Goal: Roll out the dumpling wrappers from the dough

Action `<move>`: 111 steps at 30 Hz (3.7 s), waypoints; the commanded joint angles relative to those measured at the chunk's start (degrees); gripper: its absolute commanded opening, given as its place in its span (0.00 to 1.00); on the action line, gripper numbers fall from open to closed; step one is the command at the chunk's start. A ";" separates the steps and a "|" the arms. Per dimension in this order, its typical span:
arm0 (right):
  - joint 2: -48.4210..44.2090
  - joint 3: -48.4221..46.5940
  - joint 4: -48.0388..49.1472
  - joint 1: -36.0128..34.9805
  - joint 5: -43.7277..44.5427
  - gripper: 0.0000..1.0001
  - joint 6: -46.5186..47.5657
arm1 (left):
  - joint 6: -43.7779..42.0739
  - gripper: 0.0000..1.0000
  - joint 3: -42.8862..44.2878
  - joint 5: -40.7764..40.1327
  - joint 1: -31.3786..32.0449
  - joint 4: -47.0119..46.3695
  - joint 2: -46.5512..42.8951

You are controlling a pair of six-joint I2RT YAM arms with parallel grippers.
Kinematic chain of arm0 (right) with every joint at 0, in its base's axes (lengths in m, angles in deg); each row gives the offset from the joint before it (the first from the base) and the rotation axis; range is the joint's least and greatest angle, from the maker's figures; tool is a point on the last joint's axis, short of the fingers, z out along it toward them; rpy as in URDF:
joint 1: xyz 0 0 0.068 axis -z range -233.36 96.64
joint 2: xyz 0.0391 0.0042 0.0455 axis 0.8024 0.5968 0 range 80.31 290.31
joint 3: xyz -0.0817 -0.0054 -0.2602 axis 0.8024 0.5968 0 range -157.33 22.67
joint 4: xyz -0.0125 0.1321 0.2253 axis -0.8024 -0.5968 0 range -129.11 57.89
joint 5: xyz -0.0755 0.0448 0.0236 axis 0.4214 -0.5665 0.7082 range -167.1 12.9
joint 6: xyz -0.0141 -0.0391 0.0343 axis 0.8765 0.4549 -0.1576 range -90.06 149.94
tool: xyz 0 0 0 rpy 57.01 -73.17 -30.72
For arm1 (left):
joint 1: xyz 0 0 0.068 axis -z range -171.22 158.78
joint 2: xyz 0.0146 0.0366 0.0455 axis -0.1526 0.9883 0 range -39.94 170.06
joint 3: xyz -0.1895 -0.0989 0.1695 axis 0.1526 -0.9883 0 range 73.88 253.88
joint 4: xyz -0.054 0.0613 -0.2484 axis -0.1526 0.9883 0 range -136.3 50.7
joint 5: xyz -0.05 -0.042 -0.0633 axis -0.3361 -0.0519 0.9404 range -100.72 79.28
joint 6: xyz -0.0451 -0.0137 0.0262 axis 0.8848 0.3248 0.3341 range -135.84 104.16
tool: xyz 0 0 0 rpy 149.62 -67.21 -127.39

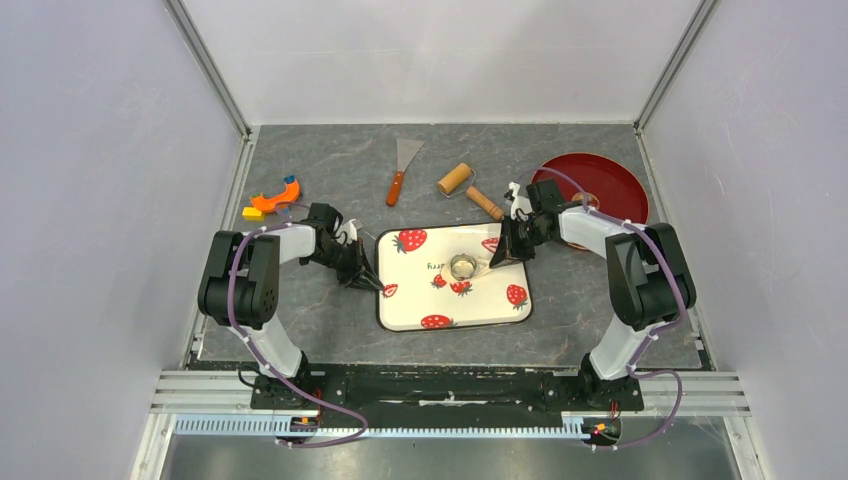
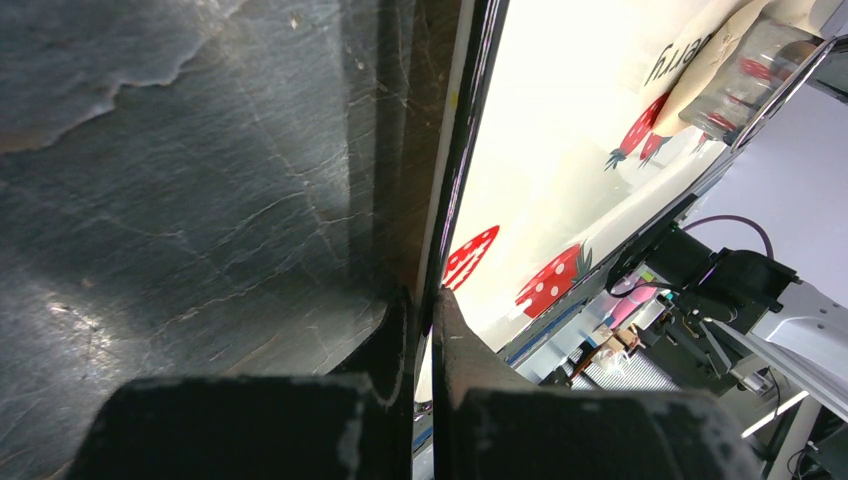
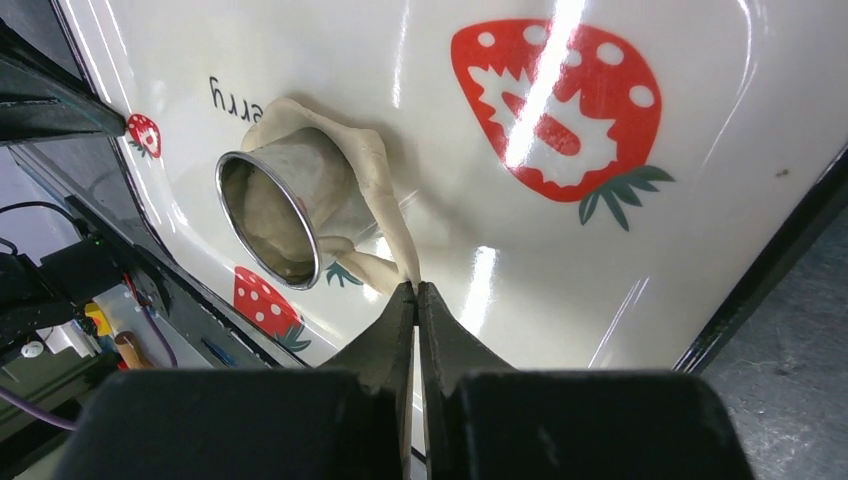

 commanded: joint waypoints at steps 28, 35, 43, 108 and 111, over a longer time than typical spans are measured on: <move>7.92 -15.93 -5.48 1.98 -0.95 0.06 2.43 | 0.31 0.02 1.49 -5.25 0.33 2.73 2.92; 9.71 -19.02 -4.90 0.84 -2.53 0.06 1.45 | 0.15 0.02 1.67 -5.16 0.40 2.73 3.24; 13.05 -24.95 -5.13 -3.48 -3.26 0.05 -0.43 | 0.33 0.02 2.03 -5.03 0.66 2.46 3.88; -14.58 -17.02 -13.92 -19.84 -2.60 0.06 -1.28 | -1.84 0.02 5.10 -5.43 1.63 4.86 5.99; -16.03 -18.20 -15.18 -19.03 -0.62 0.06 -1.28 | -2.10 0.02 5.10 -5.43 1.63 5.10 5.90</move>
